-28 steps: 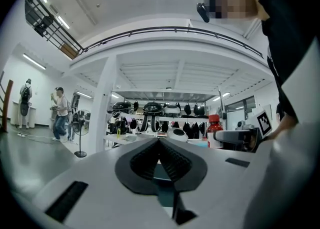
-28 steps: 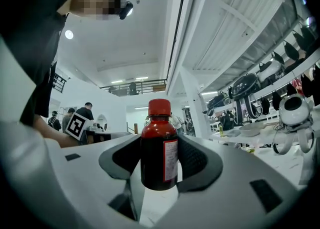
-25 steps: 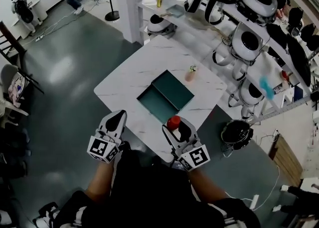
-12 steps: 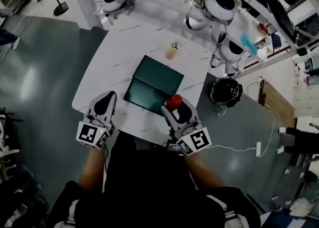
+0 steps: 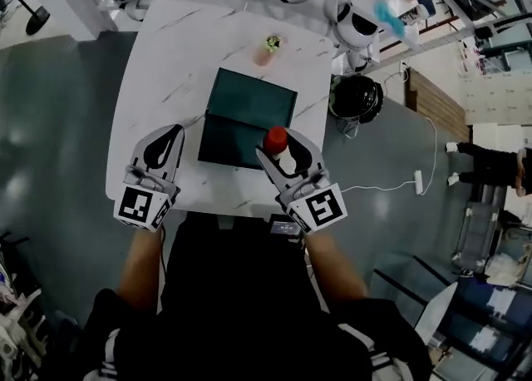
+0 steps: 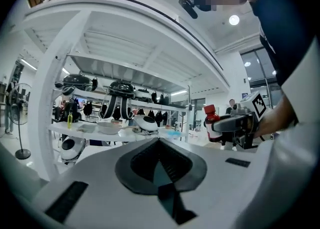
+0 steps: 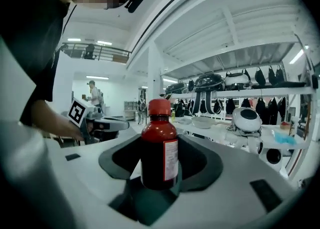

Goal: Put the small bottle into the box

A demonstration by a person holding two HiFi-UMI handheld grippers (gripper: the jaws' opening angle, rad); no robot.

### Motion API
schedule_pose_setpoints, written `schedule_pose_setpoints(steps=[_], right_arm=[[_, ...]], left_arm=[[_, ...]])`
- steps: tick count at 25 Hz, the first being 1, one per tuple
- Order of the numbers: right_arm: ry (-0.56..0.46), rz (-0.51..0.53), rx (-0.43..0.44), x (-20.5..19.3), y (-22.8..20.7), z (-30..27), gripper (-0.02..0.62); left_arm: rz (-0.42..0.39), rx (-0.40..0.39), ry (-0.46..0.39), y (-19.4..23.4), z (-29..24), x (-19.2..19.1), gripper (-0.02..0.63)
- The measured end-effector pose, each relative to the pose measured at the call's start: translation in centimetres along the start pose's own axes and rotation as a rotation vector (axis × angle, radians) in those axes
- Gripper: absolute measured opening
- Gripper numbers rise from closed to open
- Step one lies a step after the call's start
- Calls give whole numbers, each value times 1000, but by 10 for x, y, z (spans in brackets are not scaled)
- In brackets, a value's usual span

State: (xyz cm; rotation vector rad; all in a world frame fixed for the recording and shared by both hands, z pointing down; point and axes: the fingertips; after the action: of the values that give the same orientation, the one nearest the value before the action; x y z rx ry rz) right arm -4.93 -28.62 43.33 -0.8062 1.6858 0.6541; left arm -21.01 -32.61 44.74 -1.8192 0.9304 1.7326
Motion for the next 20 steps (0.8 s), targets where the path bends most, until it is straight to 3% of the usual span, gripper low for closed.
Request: schedule_pose_setpoints(steps=[4, 8, 20], right_arm=[[126, 107, -2, -17, 2, -15, 236], [251, 179, 51, -39, 8, -21, 236], [579, 235, 336, -129, 18, -61, 236]], left_arm=[[-5, -69, 16, 0, -14, -15, 14], [-16, -96, 40, -7, -16, -30, 14], [17, 1, 108, -17, -23, -72, 14]])
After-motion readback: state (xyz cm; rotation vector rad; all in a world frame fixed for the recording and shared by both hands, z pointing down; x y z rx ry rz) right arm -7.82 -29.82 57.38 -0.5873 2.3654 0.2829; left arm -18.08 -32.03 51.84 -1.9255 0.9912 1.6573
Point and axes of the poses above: the fingertips, and each gripper's own axes: z backward along the fingers, y to its left, x out of its top, and after that the axes turned 1 degree about z, right-handed
